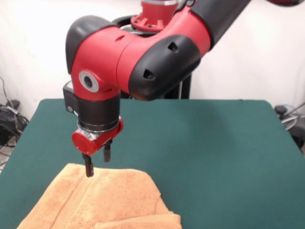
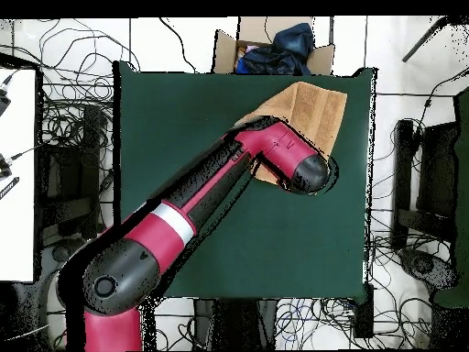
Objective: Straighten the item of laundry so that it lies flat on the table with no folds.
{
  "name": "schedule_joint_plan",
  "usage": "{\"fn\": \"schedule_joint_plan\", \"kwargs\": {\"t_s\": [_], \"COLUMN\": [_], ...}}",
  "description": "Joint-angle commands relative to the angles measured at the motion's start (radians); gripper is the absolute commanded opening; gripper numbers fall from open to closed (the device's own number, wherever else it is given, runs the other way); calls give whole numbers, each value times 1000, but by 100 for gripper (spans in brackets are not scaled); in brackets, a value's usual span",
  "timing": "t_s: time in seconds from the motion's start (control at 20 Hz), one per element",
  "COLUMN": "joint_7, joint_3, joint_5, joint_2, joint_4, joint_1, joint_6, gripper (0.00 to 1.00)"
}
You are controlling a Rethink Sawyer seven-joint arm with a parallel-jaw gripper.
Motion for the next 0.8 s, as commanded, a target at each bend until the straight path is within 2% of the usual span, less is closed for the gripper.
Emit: {"fn": "schedule_joint_plan", "kwargs": {"t_s": [0.05,0.15,0.2,0.8], "joint_7": [272,265,259,258], "joint_3": [103,98,99,74], "joint_5": [45,39,41,19], "joint_2": [50,55,57,77], "joint_4": [8,-9,-7,-32], "joint_1": [-7,-23,-25,-32], "joint_6": [8,2,1,-15], "gripper": [100,100,0,0]}}
